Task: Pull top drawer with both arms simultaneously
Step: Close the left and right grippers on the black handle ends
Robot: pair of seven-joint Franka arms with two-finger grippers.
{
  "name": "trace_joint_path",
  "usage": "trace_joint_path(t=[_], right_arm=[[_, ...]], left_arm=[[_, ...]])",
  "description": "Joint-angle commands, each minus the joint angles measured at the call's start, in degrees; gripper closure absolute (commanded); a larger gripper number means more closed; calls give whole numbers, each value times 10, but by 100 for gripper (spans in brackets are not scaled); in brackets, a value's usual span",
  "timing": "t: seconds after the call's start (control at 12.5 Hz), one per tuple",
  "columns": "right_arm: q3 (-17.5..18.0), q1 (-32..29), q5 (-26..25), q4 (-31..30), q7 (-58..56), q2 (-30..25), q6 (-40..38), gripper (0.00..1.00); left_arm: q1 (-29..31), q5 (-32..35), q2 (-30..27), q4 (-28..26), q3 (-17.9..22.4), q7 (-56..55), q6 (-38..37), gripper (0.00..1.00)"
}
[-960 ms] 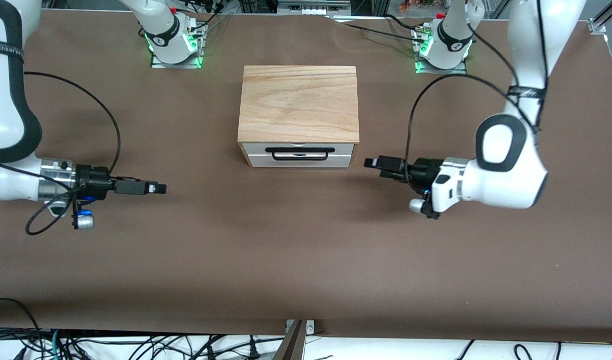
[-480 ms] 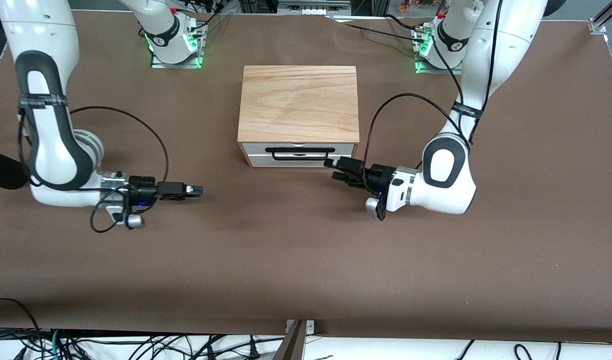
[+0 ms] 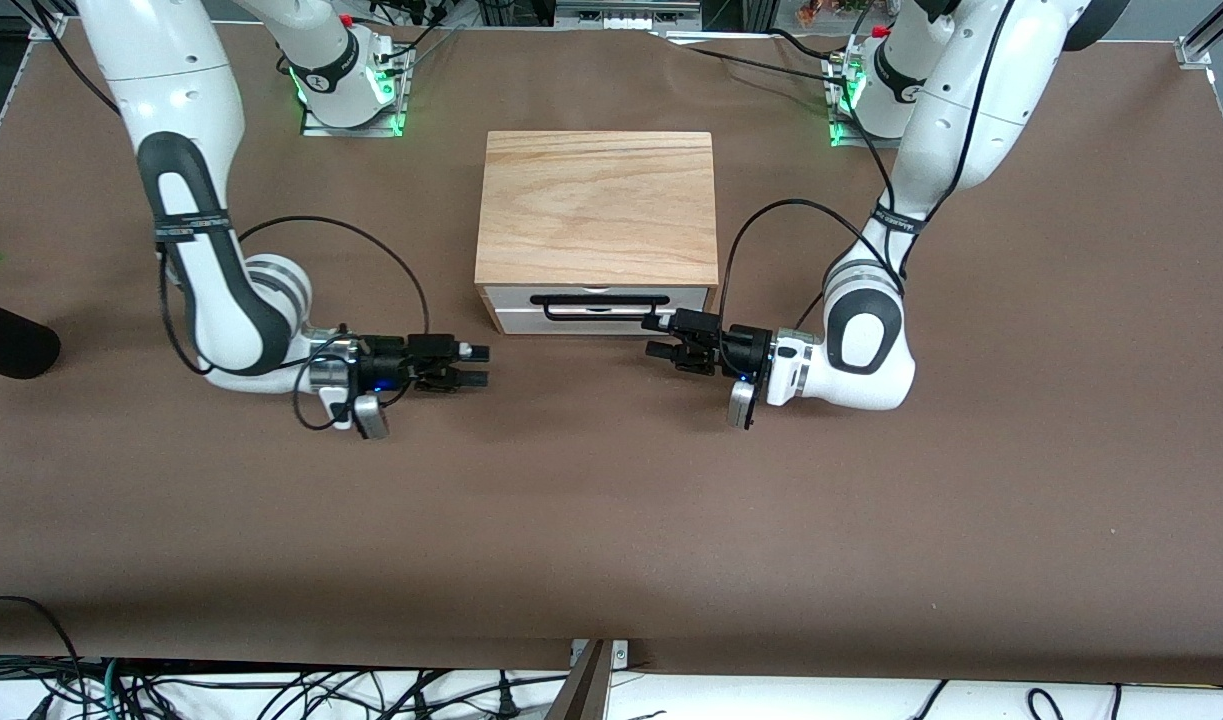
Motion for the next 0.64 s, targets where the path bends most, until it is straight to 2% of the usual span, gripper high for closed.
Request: trace_joint_path(t=[0.0, 0.24, 0.4, 0.56], right_arm=[[-2, 23, 37, -15, -55, 7, 0, 0], [-1, 47, 60, -17, -70, 18, -5, 0], [-1, 59, 88, -32, -86, 21, -20, 0], [-1, 63, 97, -49, -103, 21, -47, 0]], left_arm=[[-5, -23, -6, -19, -5, 20, -9, 25], [-4, -24, -6, -31, -12, 20, -10, 42], [-5, -24, -6, -32, -12, 19, -10, 60], [-5, -24, 0, -33, -12, 16, -10, 61]])
